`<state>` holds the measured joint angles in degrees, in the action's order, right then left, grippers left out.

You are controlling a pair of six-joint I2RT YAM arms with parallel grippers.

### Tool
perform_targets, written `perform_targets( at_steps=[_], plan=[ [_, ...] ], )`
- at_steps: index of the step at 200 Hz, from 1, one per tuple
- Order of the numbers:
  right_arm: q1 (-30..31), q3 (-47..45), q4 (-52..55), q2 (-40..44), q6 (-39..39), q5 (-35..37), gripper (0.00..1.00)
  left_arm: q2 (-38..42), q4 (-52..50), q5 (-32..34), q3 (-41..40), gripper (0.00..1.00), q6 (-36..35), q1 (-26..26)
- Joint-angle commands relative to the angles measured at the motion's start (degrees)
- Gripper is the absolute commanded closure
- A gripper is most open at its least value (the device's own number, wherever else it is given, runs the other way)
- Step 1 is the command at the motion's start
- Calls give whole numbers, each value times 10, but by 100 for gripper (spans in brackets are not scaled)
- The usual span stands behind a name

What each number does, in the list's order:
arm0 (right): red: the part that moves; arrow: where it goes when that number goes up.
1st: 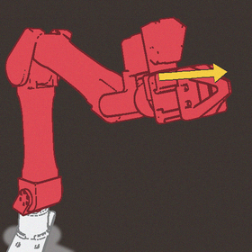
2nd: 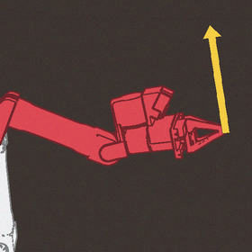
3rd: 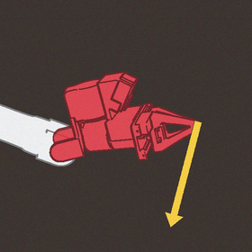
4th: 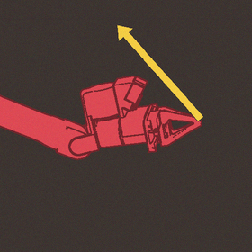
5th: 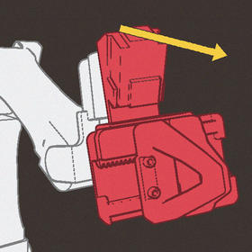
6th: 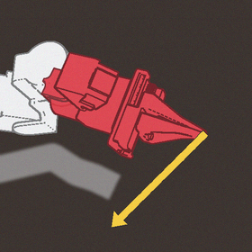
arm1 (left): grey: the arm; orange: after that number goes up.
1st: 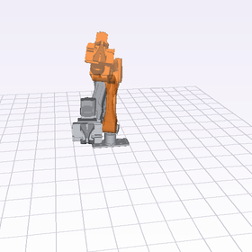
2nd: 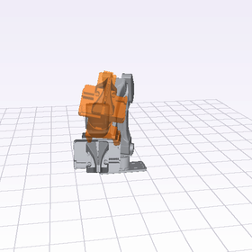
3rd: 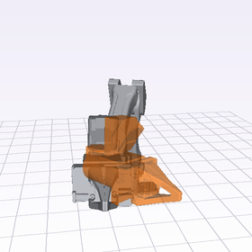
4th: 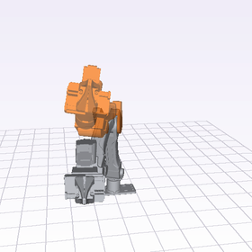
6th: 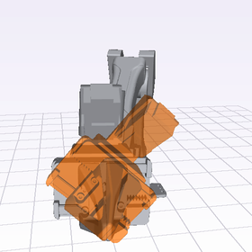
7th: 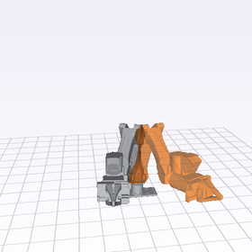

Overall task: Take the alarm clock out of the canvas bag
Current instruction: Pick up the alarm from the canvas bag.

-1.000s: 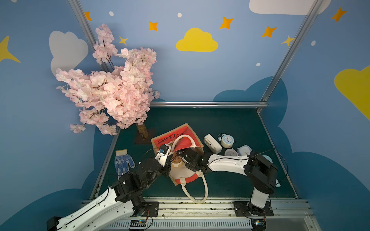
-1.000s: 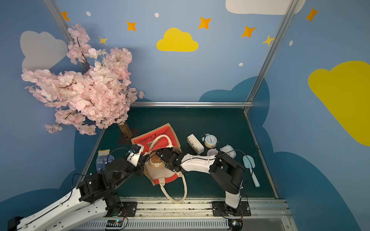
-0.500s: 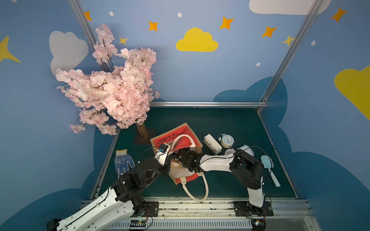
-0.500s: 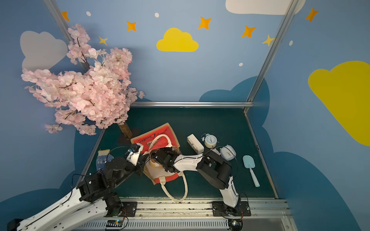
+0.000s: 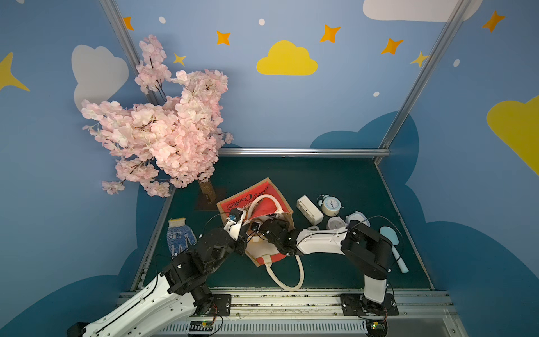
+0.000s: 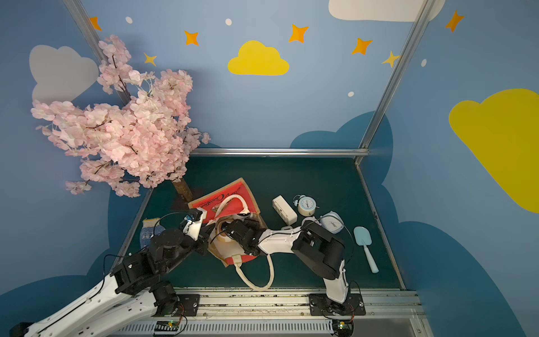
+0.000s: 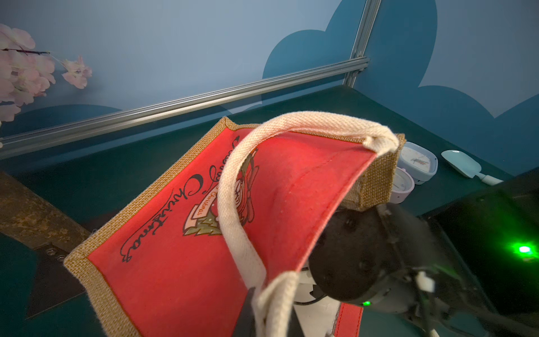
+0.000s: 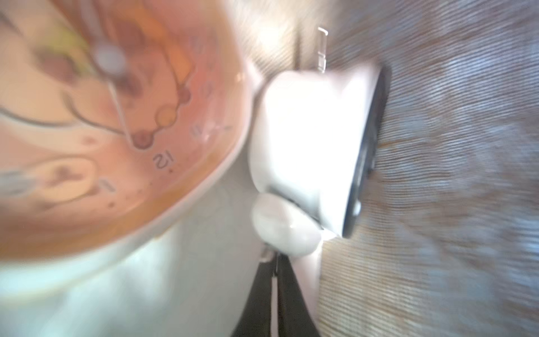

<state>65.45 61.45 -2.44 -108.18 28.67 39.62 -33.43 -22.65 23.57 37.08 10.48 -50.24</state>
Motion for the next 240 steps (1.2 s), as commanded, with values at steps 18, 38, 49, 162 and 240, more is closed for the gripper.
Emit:
perform_targets(
  at_steps=[18, 38, 49, 162, 240],
  plan=[
    [3, 1, -11, 73, -36, -43, 100, 5, 4, -7, 11, 88, 5, 4],
    [-1, 0, 19, 106, -62, -86, 100, 7, 3, -3, 11, 88, 5, 5],
    [-3, 3, 41, 120, -72, -108, 100, 8, 3, -1, 10, 88, 5, 5],
    [-37, 18, 219, 230, -221, -197, 100, -2, 15, 18, 11, 87, 16, 12],
    [-86, -24, 235, 315, -297, -271, 100, -24, 19, 21, 15, 87, 22, 18]
  ],
)
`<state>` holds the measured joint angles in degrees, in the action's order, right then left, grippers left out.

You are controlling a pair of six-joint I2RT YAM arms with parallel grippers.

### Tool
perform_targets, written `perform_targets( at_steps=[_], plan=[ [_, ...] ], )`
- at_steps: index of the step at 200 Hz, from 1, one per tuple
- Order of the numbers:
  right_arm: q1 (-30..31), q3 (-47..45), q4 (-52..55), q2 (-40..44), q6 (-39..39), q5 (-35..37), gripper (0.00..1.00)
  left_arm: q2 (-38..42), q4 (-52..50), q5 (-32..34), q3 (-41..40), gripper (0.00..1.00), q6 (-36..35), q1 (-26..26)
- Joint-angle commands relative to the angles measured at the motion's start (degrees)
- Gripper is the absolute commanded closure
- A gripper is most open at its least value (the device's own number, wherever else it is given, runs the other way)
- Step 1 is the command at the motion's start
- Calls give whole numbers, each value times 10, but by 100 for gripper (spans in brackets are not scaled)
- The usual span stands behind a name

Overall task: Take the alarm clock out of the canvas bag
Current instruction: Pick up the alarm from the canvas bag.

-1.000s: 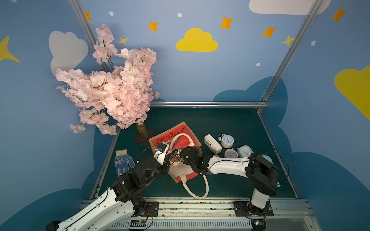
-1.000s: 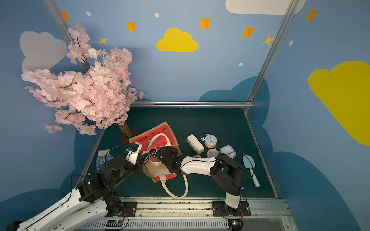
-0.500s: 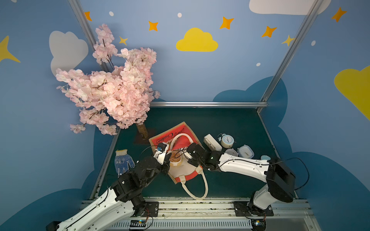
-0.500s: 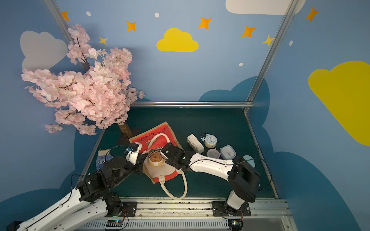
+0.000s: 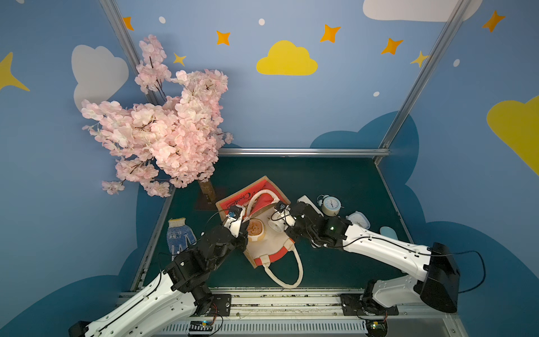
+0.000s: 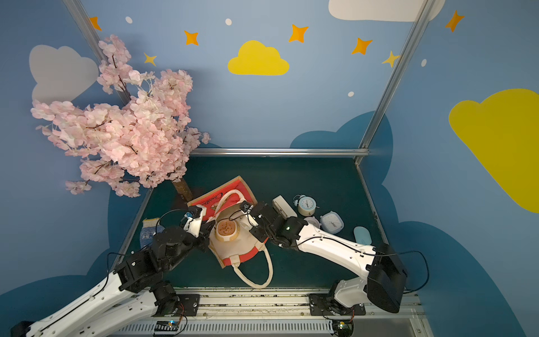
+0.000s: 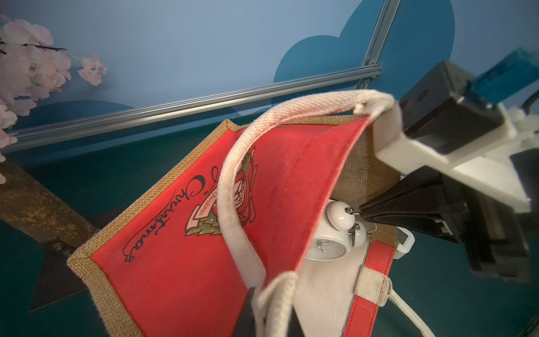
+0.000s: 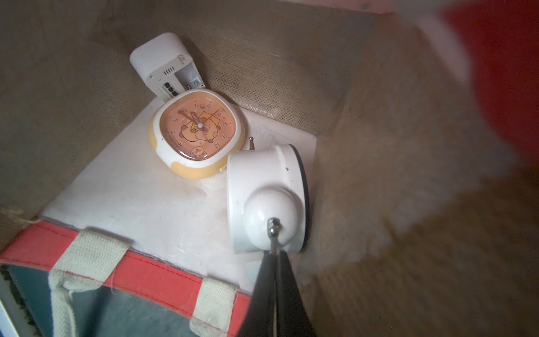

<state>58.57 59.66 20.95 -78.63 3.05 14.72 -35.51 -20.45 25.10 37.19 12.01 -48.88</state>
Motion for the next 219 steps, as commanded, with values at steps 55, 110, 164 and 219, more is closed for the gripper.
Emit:
perform_targets(
  at_steps=[55, 110, 164, 219],
  plan=[
    [-33, 6, 23, 66, -76, -74, 100, -16, -14, 25, 22, 88, 14, 11],
    [-68, 0, 38, 148, -103, -97, 100, -28, -22, 31, 28, 88, 17, 20],
    [-127, -5, 46, 183, -115, -135, 100, -41, -32, 44, 37, 88, 25, 25],
    [-201, -45, 66, 191, -113, -160, 100, -43, -29, 38, 34, 88, 28, 29]
  ],
)
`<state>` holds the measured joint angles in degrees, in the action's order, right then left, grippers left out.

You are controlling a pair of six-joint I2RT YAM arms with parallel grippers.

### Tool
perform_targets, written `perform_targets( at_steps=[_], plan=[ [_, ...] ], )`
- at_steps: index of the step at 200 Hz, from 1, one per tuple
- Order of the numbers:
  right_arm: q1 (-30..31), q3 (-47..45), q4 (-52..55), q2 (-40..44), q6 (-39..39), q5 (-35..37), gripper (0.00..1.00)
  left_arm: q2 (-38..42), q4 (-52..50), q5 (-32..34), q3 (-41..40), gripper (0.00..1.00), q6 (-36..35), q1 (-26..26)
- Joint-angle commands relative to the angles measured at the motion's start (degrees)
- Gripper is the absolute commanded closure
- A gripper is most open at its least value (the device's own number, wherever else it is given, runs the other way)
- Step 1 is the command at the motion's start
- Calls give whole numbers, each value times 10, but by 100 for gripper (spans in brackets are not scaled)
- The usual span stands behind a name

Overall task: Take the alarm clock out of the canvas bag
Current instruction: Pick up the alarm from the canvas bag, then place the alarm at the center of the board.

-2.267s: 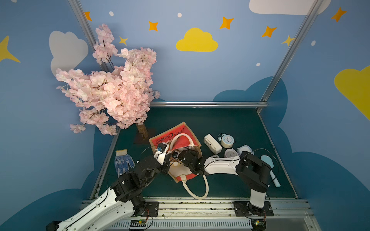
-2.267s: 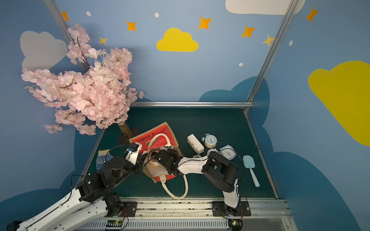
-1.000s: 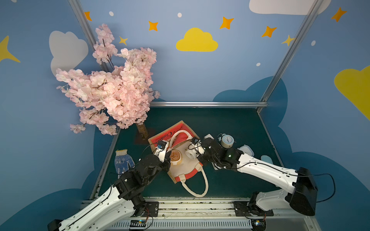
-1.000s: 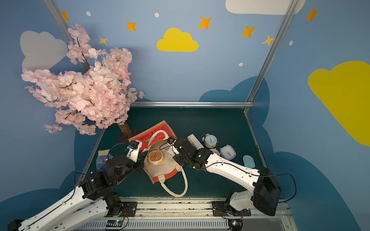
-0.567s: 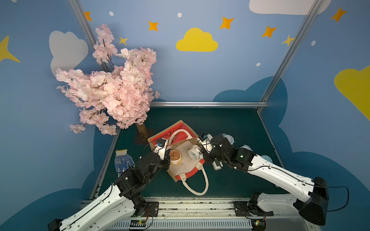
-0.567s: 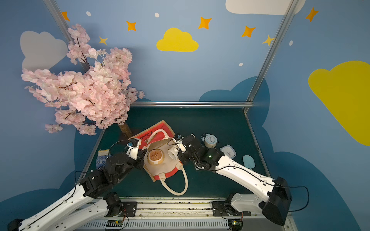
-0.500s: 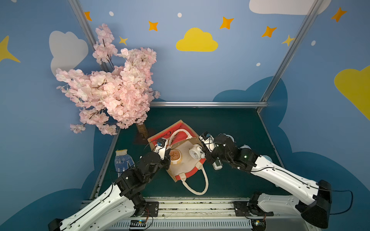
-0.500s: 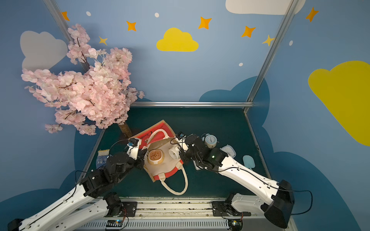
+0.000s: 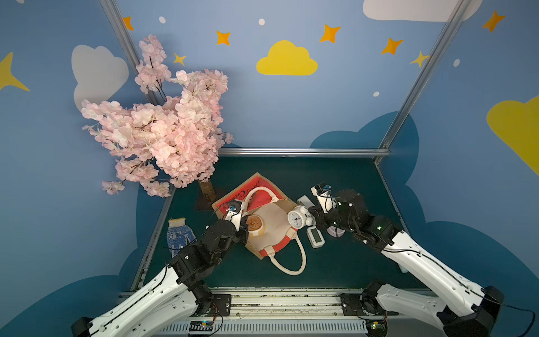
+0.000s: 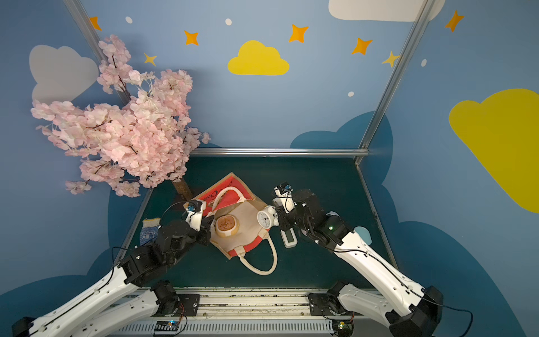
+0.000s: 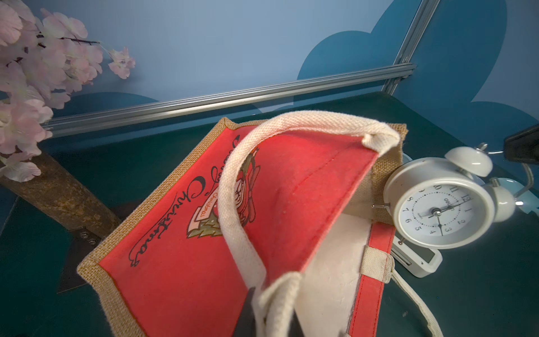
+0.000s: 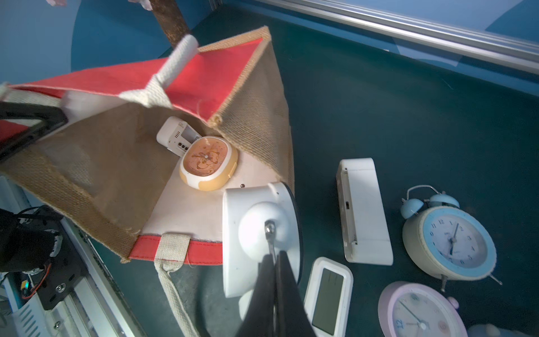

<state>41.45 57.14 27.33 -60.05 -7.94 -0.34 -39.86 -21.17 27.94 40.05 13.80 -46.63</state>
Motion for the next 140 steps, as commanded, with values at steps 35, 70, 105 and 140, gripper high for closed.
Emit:
perform_targets(
  at_steps=[35, 70, 105, 140],
  plan=[
    [-67, -108, -45, 1, -30, -41, 100, -1, -23, 5, 7, 88, 12, 8],
    [-96, -147, -65, 0, -41, -61, 100, 4, -27, 5, 8, 88, 9, 8],
    [-110, -166, -81, -3, -49, -76, 100, 3, -26, 3, 7, 88, 10, 8],
    [-137, -174, -72, -2, -51, -84, 100, 5, -35, 8, 10, 88, 8, 8]
  ],
)
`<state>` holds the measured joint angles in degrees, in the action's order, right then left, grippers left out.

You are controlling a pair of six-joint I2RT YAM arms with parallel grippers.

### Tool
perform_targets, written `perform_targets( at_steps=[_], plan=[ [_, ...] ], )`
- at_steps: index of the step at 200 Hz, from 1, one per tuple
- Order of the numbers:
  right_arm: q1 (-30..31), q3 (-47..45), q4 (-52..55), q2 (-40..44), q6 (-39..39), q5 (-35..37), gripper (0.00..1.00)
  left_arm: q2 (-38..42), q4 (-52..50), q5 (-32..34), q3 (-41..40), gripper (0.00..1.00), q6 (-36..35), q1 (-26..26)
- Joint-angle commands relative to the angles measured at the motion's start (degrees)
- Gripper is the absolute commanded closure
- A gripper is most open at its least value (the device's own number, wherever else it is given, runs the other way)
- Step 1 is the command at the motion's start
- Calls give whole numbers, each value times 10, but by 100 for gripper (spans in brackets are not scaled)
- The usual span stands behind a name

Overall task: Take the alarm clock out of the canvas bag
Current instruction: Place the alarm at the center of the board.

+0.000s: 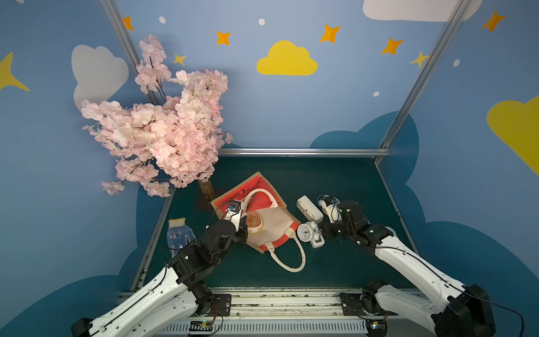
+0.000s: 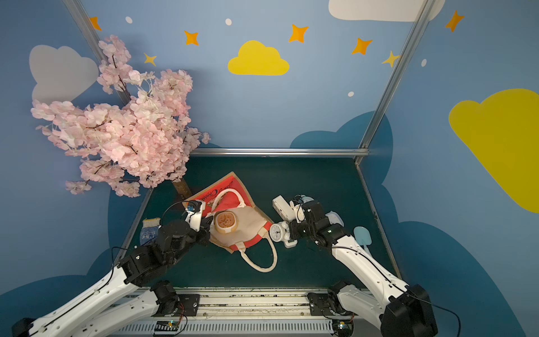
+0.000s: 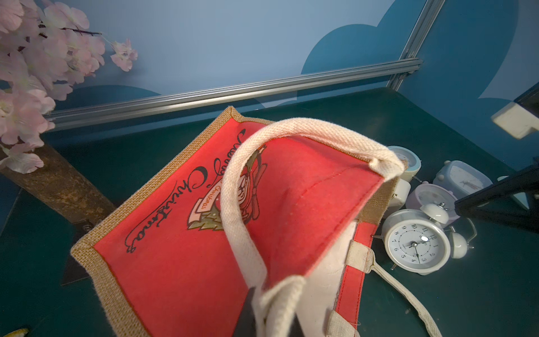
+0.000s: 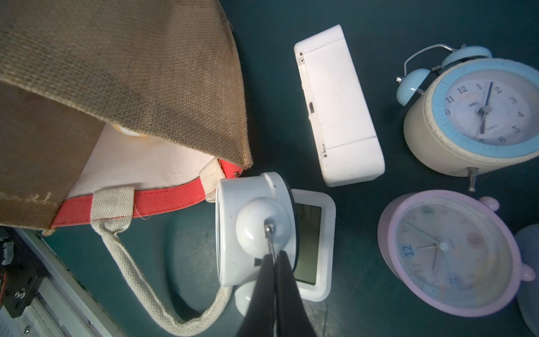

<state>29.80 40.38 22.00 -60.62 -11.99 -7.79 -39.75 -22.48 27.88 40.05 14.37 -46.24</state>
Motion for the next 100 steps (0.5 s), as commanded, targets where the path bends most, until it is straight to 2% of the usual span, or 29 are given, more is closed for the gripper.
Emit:
perform_targets(
  at_steps=[1, 42, 100],
  plan=[
    [-21, -6, -19, 5, -11, -11, 100, 3, -22, 9, 10, 88, 3, 5],
    [-42, -5, -14, 40, -25, -60, 100, 2, -52, 42, 21, 89, -4, 14],
    [-21, 13, -33, 14, -61, -80, 100, -20, -44, 16, 41, 90, -21, 23]
  ],
)
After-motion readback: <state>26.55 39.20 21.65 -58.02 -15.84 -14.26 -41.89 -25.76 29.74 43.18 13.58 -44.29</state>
